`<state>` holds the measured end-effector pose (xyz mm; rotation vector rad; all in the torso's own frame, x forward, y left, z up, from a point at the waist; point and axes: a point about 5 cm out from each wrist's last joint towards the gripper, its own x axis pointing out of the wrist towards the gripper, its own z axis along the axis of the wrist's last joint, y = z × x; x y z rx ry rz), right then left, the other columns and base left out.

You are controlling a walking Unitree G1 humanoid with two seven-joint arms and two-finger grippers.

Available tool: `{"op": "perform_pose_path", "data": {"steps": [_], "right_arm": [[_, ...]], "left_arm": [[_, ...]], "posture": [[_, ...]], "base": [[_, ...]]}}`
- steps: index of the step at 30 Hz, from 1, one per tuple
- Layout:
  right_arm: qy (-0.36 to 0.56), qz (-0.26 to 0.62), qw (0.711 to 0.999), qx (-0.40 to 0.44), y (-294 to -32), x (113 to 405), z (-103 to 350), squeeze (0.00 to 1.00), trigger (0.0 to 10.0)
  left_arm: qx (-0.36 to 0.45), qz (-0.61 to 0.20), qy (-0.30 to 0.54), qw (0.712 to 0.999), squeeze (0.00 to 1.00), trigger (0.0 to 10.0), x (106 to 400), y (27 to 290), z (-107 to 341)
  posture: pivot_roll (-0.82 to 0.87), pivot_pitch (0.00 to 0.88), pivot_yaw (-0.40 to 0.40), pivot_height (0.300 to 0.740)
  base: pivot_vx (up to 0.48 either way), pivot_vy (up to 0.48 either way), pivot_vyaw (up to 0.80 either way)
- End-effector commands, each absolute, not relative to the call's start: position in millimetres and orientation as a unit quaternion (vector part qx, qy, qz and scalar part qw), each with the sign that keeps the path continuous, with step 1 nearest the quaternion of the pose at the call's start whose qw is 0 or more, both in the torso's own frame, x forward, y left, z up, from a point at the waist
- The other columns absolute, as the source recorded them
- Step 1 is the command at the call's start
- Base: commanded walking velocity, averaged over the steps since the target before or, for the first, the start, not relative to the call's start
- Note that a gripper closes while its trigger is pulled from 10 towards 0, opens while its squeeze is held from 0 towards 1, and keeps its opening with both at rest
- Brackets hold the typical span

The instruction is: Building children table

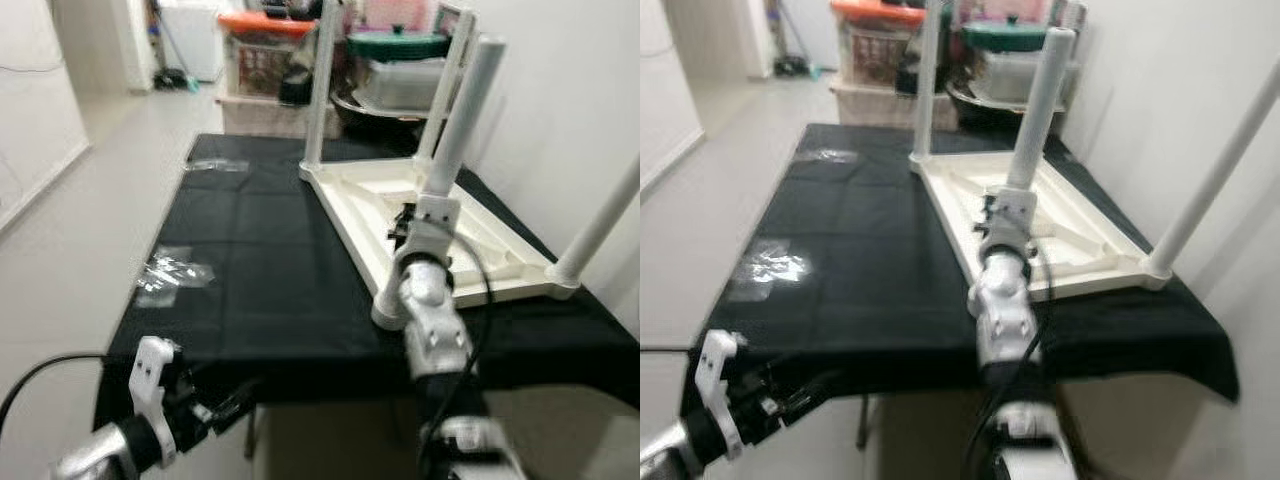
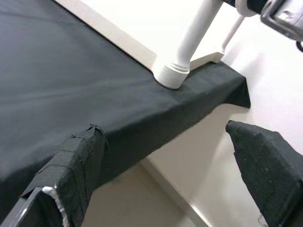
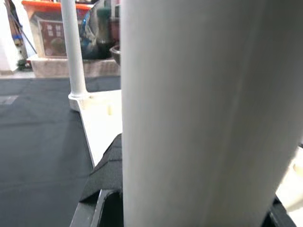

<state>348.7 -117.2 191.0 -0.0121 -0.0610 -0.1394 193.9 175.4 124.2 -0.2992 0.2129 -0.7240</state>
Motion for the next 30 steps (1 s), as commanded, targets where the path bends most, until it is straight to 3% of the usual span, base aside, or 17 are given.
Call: {"op": "perform_pose_path", "data": {"steps": [1, 2, 3, 7, 8, 10, 11, 12, 14, 15, 17, 20, 21, 23, 24, 26, 30], "right_arm": [[-0.044, 0.004, 0.999, 0.001, -89, 342, 190, 0.0, 10.0], [-0.066, 0.023, 0.998, 0.008, -87, 342, 199, 0.0, 10.0], [-0.08, 0.023, 0.997, 0.005, -93, 346, 205, 1.0, 10.0], [-0.091, 0.016, 0.996, -0.01, -115, 365, 223, 1.0, 10.0], [-0.095, 0.057, 0.994, -0.006, -119, 373, 232, 0.15, 10.0], [-0.098, 0.087, 0.991, -0.002, -121, 376, 239, 0.15, 10.0], [-0.096, 0.184, 0.978, -0.003, -119, 378, 242, 0.0, 10.0], [-0.096, 0.184, 0.978, -0.003, -119, 378, 242, 0.0, 10.0], [-0.091, 0.345, 0.934, -0.024, -117, 374, 239, 0.0, 10.0], [-0.091, 0.345, 0.934, -0.024, -117, 374, 239, 0.0, 10.0], [-0.068, 0.438, 0.895, -0.045, -109, 370, 227, 0.0, 10.0], [-0.052, 0.484, 0.872, -0.045, -99, 368, 219, 0.0, 10.0], [-0.042, 0.506, 0.86, -0.045, -90, 366, 213, 0.0, 7.5], [-0.036, 0.52, 0.852, -0.046, -85, 366, 209, 0.0, 7.5], [-0.031, 0.535, 0.844, -0.04, -77, 364, 205, 0.0, 0.4], [-0.03, 0.551, 0.834, -0.027, -70, 365, 203, 0.0, 0.0], [-0.027, 0.491, 0.871, -0.023, -62, 373, 197, 0.0, 0.0]], "left_arm": [[-0.145, -0.361, 0.113, 0.914, 0.0, 10.0, 194, 175, 122], [-0.144, -0.363, 0.113, 0.914, 0.0, 10.0, 195, 175, 122], [-0.144, -0.363, 0.112, 0.914, 0.0, 10.0, 197, 175, 122], [-0.141, -0.362, 0.108, 0.915, 0.0, 10.0, 199, 176, 123], [-0.141, -0.361, 0.106, 0.916, 0.0, 10.0, 199, 176, 124], [-0.141, -0.36, 0.105, 0.916, 0.0, 10.0, 199, 177, 124], [-0.141, -0.359, 0.104, 0.917, 0.0, 10.0, 199, 177, 124], [-0.141, -0.359, 0.104, 0.917, 0.0, 10.0, 199, 177, 124], [-0.142, -0.36, 0.105, 0.916, 0.0, 10.0, 197, 176, 123], [-0.142, -0.36, 0.105, 0.916, 0.0, 10.0, 197, 176, 123], [-0.14, -0.361, 0.104, 0.916, 0.0, 10.0, 197, 175, 123], [-0.14, -0.361, 0.102, 0.916, 0.0, 10.0, 197, 175, 124], [-0.139, -0.361, 0.101, 0.917, 0.0, 10.0, 198, 175, 124], [-0.139, -0.361, 0.101, 0.917, 0.0, 10.0, 198, 175, 124], [-0.139, -0.362, 0.101, 0.916, 0.0, 10.0, 198, 175, 124], [-0.139, -0.363, 0.1, 0.916, 0.0, 10.0, 197, 175, 124], [-0.139, -0.363, 0.101, 0.916, 0.0, 10.0, 197, 175, 123]], "posture": [[0.01, 0.0, -0.082, 0.74], [0.01, 0.0, -0.083, 0.74], [0.02, 0.0, -0.084, 0.74], [0.02, 0.0, -0.092, 0.74], [0.03, 0.0, -0.097, 0.74], [0.03, 0.0, -0.097, 0.74], [0.04, 0.0, -0.101, 0.74], [0.04, 0.0, -0.101, 0.74], [0.05, 0.0, -0.108, 0.74], [0.05, 0.0, -0.108, 0.74], [0.06, 0.0, -0.114, 0.74], [0.06, 0.0, -0.117, 0.74], [0.06, 0.0, -0.117, 0.74], [0.06, 0.0, -0.117, 0.74], [0.07, 0.0, -0.12, 0.74], [0.07, 0.0, -0.118, 0.74], [0.06, 0.0, -0.114, 0.74]], "base": [[0.0, 0.0, 0.0], [0.0, 0.0, 0.0], [0.0, 0.0, 0.0], [0.0, 0.0, 0.0], [0.0, 0.0, 0.0], [0.0, 0.0, 0.0], [0.0, 0.0, 0.0], [0.0, 0.0, 0.0], [0.0, 0.0, 0.0], [0.0, 0.0, 0.0], [0.0, 0.0, 0.0], [0.0, 0.0, 0.0], [0.0, 0.0, 0.0], [0.0, 0.0, 0.0], [0.0, 0.0, 0.0], [0.0, 0.0, 0.0], [0.0, 0.0, 0.0]]}}
